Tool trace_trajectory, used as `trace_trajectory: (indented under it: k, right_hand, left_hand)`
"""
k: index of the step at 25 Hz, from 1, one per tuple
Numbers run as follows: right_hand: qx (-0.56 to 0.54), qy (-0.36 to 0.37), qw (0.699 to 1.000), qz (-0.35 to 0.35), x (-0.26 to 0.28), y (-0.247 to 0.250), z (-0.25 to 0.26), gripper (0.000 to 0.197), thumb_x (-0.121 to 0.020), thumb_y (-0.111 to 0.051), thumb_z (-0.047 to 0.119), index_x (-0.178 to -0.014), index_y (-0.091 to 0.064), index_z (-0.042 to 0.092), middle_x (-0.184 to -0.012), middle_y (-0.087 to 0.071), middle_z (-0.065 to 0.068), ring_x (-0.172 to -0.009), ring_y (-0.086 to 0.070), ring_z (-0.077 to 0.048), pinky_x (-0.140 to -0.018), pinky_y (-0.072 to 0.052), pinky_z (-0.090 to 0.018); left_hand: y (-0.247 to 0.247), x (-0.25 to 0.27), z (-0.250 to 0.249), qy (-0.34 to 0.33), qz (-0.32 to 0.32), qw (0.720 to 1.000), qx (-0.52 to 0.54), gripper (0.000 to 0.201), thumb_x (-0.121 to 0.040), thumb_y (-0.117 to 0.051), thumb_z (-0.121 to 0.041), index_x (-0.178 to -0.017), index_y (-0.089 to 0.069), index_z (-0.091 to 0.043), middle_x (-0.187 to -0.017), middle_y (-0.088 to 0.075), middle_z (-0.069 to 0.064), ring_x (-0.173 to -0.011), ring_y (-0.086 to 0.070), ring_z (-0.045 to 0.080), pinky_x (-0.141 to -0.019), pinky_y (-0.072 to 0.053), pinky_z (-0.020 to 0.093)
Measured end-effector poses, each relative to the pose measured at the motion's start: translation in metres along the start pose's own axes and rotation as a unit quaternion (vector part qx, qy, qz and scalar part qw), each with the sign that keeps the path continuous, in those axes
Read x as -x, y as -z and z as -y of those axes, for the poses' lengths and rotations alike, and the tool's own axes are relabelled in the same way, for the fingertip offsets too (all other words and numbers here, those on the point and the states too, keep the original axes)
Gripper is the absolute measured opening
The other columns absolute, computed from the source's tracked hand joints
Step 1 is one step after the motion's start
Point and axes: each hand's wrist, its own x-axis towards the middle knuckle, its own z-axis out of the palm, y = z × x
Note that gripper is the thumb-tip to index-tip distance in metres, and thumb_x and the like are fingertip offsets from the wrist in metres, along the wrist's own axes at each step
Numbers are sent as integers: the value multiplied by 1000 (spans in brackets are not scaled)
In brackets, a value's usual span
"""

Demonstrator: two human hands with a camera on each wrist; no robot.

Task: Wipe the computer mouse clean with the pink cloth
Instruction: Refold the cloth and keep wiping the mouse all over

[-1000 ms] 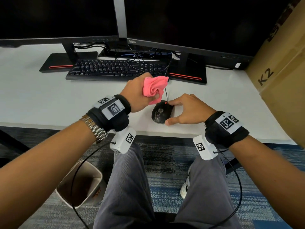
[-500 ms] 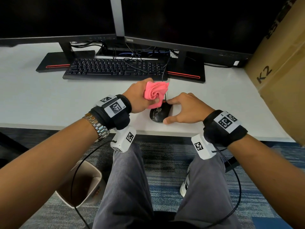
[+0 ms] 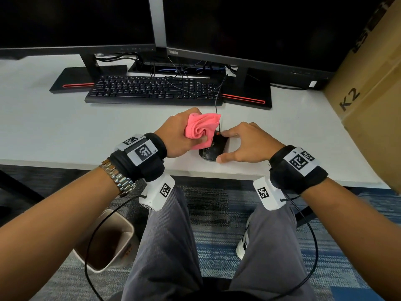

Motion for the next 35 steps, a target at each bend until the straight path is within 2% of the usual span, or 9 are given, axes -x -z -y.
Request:
trace_trajectory:
  k: [5,9,13,19,21,26,29,31,35]
  right_hand:
    - [2,4,1000,-4,1,1,1,89,-70,-82,57,-144,-53,18,-146,-57,-2,-137,-49,-23,-113,-41,-41]
    - [3,1,1000,-6,0,-1,-1,90,-66,-79,65,-141,-57,21,-144,-58,-1,-136,-49,-25,-112,-41,-44]
    - [2,9,1000,-7,1,0,-1,82,-66,-78,65,-135,-63,23,-136,-64,-1,-130,-53,-26,-107,-45,-45]
    - [-3,11,1000,-8,2,-2,1,78,-69,-80,59,-135,-62,21,-136,-63,-5,-130,-53,-28,-106,-46,-47]
    - [-2,11,1000,-6,1,-2,0,80,-69,-80,60,-136,-62,20,-136,-64,-6,-130,-53,-29,-106,-46,-47]
    - [-5,8,1000,-9,2,-2,0,88,-69,-81,59,-143,-55,19,-143,-60,-3,-134,-51,-26,-109,-44,-44]
    - [-6,9,1000,-3,3,-1,2,89,-70,-81,58,-145,-52,19,-145,-58,-4,-135,-50,-25,-111,-43,-44]
    - [-4,8,1000,-3,4,-1,1,90,-70,-81,57,-146,-51,20,-147,-56,-2,-137,-48,-24,-113,-40,-42]
    - [-18,32,999,11,7,6,-3,93,-66,-87,53,-146,-51,21,-150,-53,3,-140,-45,-18,-114,-34,-29]
  left_hand:
    - [5,-28,-2,11,-9,1000,-4,35,-73,-65,-32,-94,-55,-5,-81,-52,-6,-77,-57,24,-78,-51,47]
    - [-2,-43,-2,16,23,999,-17,33,-73,-70,-27,-94,-57,-6,-82,-51,-5,-82,-58,24,-85,-50,47]
    - [-6,-37,0,10,28,1000,4,36,-70,-67,-31,-93,-57,-5,-80,-48,-8,-78,-55,20,-81,-49,43]
    - [-5,-19,-1,-2,25,999,22,33,-74,-66,-31,-92,-56,-6,-84,-49,-3,-80,-56,26,-80,-49,46]
    - [-7,-12,-3,-4,16,999,36,25,-75,-66,-30,-89,-55,-12,-83,-48,-6,-76,-55,22,-78,-48,43]
    - [-8,2,-7,-5,20,997,68,22,-77,-67,-27,-89,-53,-18,-82,-55,-4,-75,-55,19,-75,-48,39]
    - [-1,1,-11,-10,9,996,92,22,-78,-69,-21,-91,-53,-13,-83,-53,-4,-73,-54,9,-72,-46,23]
    - [7,-5,-13,-1,-31,992,122,19,-78,-69,-20,-91,-55,-20,-86,-52,-6,-76,-54,4,-74,-45,17]
    - [10,-6,-10,49,-68,973,216,28,-75,-73,-23,-99,-59,-18,-92,-61,-4,-86,-58,11,-85,-50,27]
